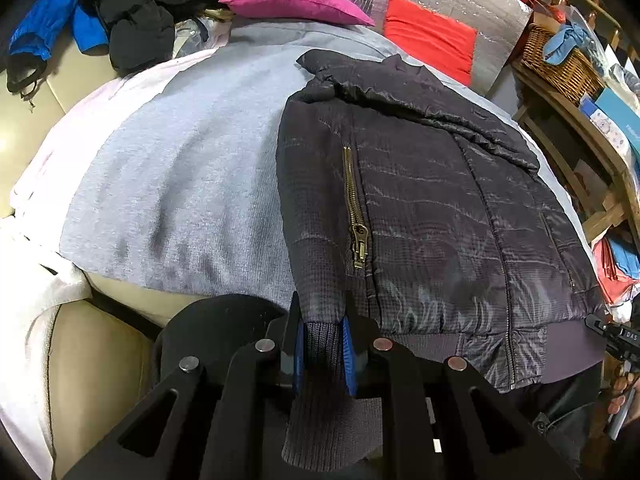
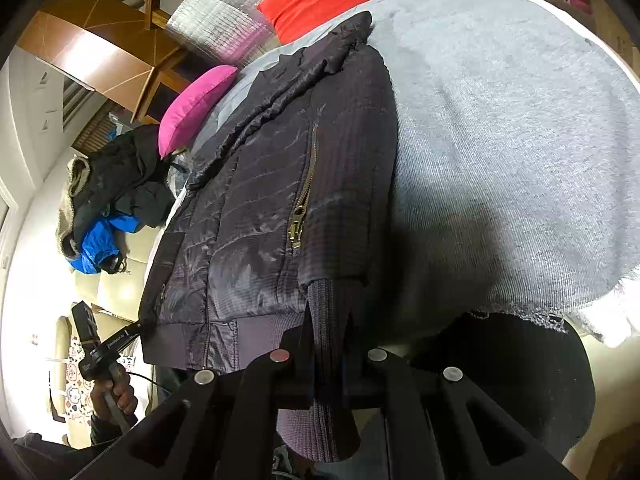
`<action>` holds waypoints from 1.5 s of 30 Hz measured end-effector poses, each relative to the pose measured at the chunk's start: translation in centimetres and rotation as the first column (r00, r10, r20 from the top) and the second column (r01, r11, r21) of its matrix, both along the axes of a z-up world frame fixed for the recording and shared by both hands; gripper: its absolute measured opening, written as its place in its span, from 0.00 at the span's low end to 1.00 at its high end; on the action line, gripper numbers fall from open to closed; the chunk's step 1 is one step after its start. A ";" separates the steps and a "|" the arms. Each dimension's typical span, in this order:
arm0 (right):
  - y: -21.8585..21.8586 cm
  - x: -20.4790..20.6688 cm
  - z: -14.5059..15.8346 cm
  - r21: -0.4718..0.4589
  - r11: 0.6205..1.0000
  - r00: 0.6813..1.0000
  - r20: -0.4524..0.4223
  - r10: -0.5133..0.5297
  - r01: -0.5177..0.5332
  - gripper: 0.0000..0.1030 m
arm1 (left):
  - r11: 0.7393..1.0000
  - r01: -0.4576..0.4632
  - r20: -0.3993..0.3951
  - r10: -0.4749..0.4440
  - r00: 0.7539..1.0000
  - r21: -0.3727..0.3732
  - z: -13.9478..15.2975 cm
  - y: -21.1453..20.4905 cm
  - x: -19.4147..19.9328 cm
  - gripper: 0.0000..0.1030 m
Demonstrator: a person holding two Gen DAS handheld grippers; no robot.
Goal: Fold large clothes
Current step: 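Lift the ribbed hem off the blanket with both tools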
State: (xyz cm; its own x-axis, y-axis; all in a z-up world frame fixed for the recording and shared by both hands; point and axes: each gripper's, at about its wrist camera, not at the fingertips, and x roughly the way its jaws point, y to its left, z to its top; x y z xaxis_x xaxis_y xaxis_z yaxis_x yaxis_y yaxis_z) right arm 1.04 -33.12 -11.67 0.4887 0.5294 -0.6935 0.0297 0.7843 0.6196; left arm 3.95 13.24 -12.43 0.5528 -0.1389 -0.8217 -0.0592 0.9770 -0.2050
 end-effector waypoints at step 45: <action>-2.6 1.4 3.0 0.135 0.990 0.994 0.104 0.019 -0.033 0.08 | 0.985 -0.009 0.055 0.019 0.998 -0.175 2.9 2.3 2.5 0.16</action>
State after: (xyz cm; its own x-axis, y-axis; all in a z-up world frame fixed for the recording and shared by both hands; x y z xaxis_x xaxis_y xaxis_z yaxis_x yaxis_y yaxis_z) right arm 2.47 -35.77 -8.66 0.5379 0.6294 -0.5609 -0.0587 0.6917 0.7198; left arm 6.44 15.57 -9.54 0.6001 -0.2695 -0.7532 -0.0560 0.9251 -0.3756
